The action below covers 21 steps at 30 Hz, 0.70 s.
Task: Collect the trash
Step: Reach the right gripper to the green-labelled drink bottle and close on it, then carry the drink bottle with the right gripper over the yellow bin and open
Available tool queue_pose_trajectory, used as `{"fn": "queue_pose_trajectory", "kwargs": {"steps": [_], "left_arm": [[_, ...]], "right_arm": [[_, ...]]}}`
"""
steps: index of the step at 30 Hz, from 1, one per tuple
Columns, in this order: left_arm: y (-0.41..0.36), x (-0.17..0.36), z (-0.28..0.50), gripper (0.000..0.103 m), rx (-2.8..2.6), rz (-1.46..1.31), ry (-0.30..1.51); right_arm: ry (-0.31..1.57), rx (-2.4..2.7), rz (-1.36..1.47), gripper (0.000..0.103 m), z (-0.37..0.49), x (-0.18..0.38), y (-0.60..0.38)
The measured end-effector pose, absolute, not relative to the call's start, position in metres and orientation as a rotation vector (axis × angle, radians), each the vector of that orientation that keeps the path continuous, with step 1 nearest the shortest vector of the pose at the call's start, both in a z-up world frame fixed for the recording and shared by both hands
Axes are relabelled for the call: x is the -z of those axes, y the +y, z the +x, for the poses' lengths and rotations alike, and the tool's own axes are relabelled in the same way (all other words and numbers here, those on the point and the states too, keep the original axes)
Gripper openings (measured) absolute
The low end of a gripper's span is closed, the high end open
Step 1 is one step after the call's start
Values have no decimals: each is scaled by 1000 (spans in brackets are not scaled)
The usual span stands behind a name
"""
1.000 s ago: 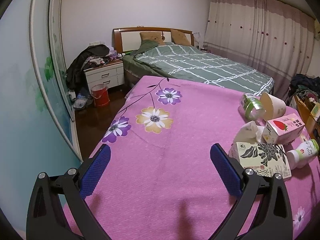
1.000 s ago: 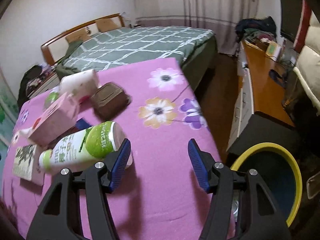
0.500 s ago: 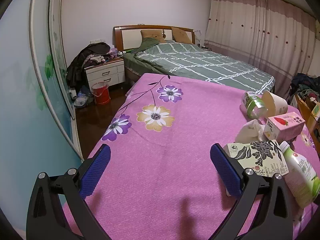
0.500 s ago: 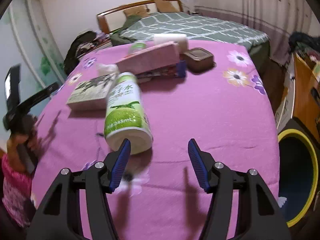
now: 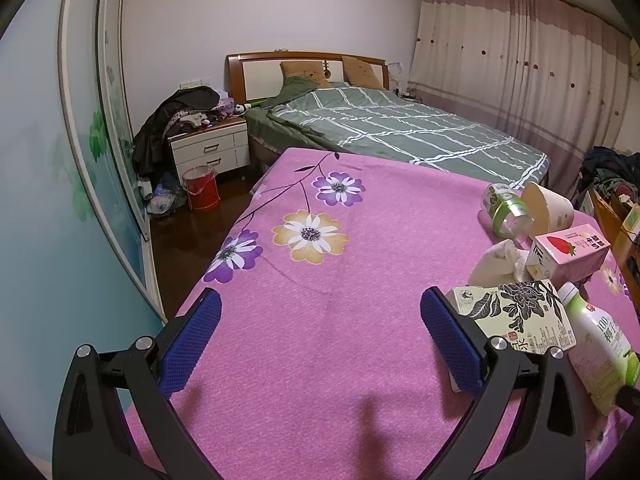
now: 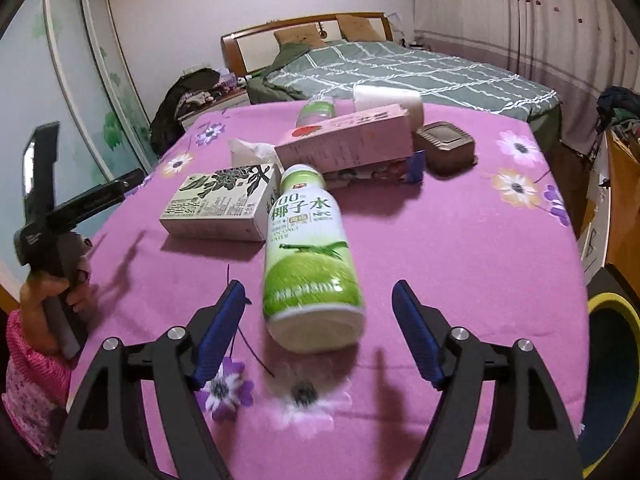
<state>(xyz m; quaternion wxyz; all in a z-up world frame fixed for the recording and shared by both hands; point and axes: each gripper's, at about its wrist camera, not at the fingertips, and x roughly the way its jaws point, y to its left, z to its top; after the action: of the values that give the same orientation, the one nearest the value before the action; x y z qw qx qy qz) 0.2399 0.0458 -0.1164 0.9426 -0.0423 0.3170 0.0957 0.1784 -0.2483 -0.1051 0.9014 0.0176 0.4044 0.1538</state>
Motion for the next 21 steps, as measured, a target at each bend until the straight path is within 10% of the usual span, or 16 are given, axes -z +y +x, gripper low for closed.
{"fn": "queue_pose_trajectory", "kwargs": {"steps": [5, 21], "left_arm": [[42, 116, 238, 98, -190, -78, 645], [42, 115, 237, 98, -186, -81, 647]], "right_arm": [[866, -322, 75, 54, 188, 115, -247], [698, -310, 197, 50, 135, 56, -285]]}}
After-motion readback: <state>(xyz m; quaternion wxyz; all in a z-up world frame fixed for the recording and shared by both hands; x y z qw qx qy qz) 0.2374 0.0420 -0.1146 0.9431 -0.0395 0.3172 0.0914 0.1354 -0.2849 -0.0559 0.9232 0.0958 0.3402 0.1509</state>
